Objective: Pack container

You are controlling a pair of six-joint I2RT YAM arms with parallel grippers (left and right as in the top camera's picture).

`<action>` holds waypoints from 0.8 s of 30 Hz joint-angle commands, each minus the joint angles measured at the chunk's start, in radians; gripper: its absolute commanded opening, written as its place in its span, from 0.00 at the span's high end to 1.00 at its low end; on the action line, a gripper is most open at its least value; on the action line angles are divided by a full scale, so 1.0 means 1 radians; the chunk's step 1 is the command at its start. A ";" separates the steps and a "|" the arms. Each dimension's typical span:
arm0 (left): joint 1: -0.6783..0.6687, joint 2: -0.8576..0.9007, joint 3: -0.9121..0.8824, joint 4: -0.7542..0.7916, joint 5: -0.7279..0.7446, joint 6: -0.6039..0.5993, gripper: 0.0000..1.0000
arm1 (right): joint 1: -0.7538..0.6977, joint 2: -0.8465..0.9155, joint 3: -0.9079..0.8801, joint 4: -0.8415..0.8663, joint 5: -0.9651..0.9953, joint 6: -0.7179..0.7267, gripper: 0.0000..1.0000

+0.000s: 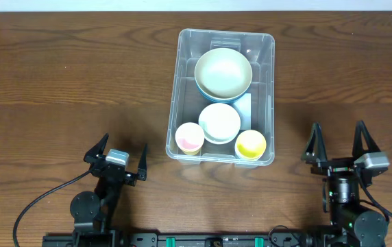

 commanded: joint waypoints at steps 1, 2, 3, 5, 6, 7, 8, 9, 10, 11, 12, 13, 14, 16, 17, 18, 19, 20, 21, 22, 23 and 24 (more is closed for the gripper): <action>0.004 -0.006 -0.018 -0.037 0.006 0.016 0.02 | 0.009 -0.057 -0.047 0.007 0.028 0.018 0.01; 0.004 -0.006 -0.018 -0.037 0.006 0.016 0.02 | 0.009 -0.074 -0.060 0.008 0.028 0.018 0.01; 0.004 -0.006 -0.018 -0.037 0.006 0.016 0.02 | 0.009 -0.091 -0.073 0.008 0.028 0.018 0.01; 0.004 -0.006 -0.018 -0.037 0.006 0.016 0.02 | 0.009 -0.091 -0.087 0.019 0.028 0.018 0.01; 0.004 -0.006 -0.018 -0.037 0.006 0.016 0.02 | 0.009 -0.092 -0.093 0.019 0.028 0.018 0.01; 0.004 -0.006 -0.018 -0.037 0.006 0.016 0.02 | 0.009 -0.092 -0.097 0.019 0.028 0.018 0.01; 0.004 -0.006 -0.018 -0.037 0.006 0.016 0.02 | 0.009 -0.092 -0.102 0.019 0.028 0.018 0.01; 0.004 -0.006 -0.018 -0.037 0.006 0.016 0.02 | 0.009 -0.092 -0.108 0.018 0.028 0.017 0.01; 0.004 -0.006 -0.018 -0.037 0.006 0.016 0.02 | 0.009 -0.092 -0.116 0.019 0.028 0.011 0.01; 0.004 -0.006 -0.018 -0.037 0.006 0.016 0.02 | 0.009 -0.092 -0.126 0.019 0.029 0.000 0.01; 0.004 -0.006 -0.018 -0.037 0.006 0.016 0.02 | 0.009 -0.092 -0.137 0.019 0.029 -0.007 0.01; 0.004 -0.006 -0.018 -0.037 0.006 0.016 0.02 | 0.009 -0.092 -0.149 0.019 0.029 -0.013 0.01; 0.004 -0.006 -0.018 -0.037 0.006 0.016 0.02 | 0.009 -0.092 -0.150 -0.006 0.034 -0.017 0.01; 0.004 -0.006 -0.018 -0.037 0.006 0.016 0.02 | 0.009 -0.092 -0.150 -0.032 0.029 -0.029 0.01; 0.004 -0.006 -0.018 -0.037 0.006 0.016 0.02 | 0.009 -0.092 -0.150 -0.037 0.014 -0.054 0.01; 0.004 -0.006 -0.018 -0.037 0.006 0.016 0.02 | 0.009 -0.092 -0.150 -0.039 -0.005 -0.089 0.01; 0.004 -0.006 -0.018 -0.037 0.006 0.016 0.02 | 0.009 -0.092 -0.150 -0.040 -0.027 -0.125 0.01; 0.004 -0.006 -0.018 -0.037 0.006 0.016 0.02 | 0.009 -0.092 -0.150 -0.048 -0.044 -0.162 0.01; 0.004 -0.006 -0.018 -0.037 0.006 0.016 0.02 | 0.009 -0.092 -0.150 -0.062 -0.045 -0.179 0.01; 0.004 -0.006 -0.018 -0.037 0.006 0.016 0.02 | 0.009 -0.092 -0.150 -0.079 -0.044 -0.183 0.01; 0.004 -0.006 -0.018 -0.037 0.006 0.016 0.02 | 0.009 -0.092 -0.150 -0.104 -0.044 -0.185 0.01; 0.004 -0.006 -0.018 -0.037 0.006 0.016 0.02 | 0.009 -0.092 -0.150 -0.128 -0.044 -0.185 0.01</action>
